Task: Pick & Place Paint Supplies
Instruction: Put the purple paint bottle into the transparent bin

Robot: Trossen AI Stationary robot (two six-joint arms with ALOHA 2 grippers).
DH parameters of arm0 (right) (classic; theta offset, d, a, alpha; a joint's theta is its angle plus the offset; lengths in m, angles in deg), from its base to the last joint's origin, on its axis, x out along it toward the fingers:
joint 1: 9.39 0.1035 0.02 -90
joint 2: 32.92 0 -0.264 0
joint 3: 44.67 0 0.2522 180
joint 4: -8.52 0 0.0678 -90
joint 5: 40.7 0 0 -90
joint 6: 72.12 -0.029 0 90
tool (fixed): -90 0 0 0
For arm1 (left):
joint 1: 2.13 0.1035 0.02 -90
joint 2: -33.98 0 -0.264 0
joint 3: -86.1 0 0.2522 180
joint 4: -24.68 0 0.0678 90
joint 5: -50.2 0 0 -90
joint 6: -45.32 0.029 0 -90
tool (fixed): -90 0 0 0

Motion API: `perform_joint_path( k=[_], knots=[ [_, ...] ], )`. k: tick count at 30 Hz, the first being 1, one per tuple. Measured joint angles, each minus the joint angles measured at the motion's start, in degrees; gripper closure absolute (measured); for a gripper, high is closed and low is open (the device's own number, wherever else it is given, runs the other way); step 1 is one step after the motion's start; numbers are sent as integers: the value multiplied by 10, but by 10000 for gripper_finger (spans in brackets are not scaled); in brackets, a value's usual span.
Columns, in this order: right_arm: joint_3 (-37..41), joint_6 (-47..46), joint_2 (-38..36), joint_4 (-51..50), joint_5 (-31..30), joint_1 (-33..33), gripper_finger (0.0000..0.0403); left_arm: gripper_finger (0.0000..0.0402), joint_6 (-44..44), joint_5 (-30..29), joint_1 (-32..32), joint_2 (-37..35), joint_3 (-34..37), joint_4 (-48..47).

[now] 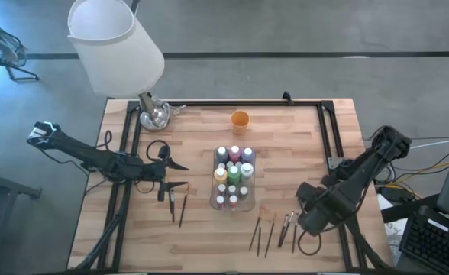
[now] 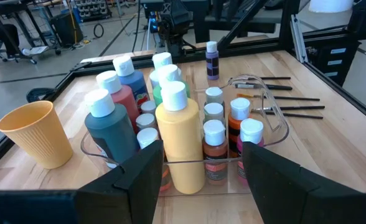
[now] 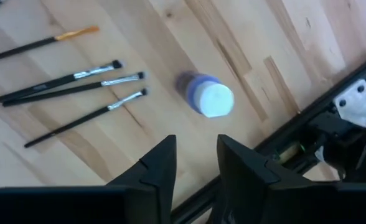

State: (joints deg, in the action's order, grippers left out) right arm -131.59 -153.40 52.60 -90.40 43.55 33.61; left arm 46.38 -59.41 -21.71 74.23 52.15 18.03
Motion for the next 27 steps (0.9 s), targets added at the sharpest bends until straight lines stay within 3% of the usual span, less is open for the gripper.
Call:
perform_joint_path(
  k=[8,19,27],
  knots=[
    [50,-43,-54,13,3,0,258,179,0,0,0,0,0,0],
    [170,-102,-169,128,2,-2,227,179,0,0,0,0,0,0],
    [216,-113,-186,158,-2,-2,202,179,0,0,0,0,0,-1]
  ],
)
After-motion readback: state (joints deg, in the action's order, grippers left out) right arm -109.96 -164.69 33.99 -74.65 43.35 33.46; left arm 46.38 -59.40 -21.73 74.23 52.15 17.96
